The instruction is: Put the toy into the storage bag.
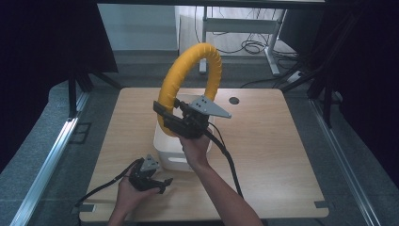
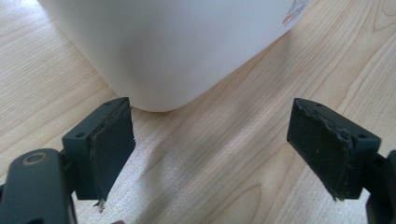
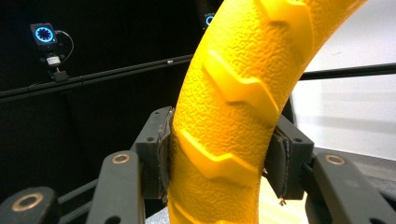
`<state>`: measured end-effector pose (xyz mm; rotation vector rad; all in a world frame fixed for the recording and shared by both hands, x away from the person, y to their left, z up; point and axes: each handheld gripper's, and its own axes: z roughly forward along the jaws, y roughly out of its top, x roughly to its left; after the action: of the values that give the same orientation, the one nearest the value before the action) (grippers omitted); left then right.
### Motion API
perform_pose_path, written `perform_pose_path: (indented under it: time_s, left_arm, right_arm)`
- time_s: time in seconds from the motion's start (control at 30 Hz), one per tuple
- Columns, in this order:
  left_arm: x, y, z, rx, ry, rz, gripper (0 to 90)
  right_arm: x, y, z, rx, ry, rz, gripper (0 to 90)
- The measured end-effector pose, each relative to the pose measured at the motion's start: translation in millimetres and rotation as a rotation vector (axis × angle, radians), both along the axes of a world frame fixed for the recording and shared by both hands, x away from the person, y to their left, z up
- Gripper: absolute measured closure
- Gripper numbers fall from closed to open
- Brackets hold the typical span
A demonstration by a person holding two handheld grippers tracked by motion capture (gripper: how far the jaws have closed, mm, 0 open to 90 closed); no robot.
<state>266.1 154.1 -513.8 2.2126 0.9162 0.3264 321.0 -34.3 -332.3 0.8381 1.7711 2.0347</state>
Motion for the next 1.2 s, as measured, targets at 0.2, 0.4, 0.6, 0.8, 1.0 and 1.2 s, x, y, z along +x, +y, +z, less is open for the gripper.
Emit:
perform_pose_path:
  time_s: [0.2,0.4,0.6,0.8,1.0,1.2]
  left_arm:
    - [-0.2,-0.1,0.0,-0.004,0.001,0.000,15.2]
    - [0.0,-0.2,-0.3,-0.001,0.000,0.000,15.2]
    - [0.0,-0.4,-0.6,-0.001,0.001,-0.001,15.2]
    - [0.1,-0.9,-1.2,-0.002,0.002,0.001,15.2]
    - [0.3,-0.9,-1.2,-0.001,0.000,-0.001,15.2]
    - [0.4,-1.1,-1.6,-0.001,0.002,-0.001,15.2]
  right_arm:
    - [-1.9,3.4,-6.2,0.007,0.018,0.006,49.0]
    - [-2.0,6.6,-14.1,0.003,0.029,0.007,49.0]
    - [-2.2,9.4,-20.3,0.002,0.046,0.014,49.0]
    - [-2.7,10.9,-25.2,0.000,0.051,0.009,48.9]
    - [-2.3,13.1,-35.5,0.002,0.073,0.005,48.8]
    - [-2.1,15.4,-42.7,-0.005,0.086,0.005,48.8]
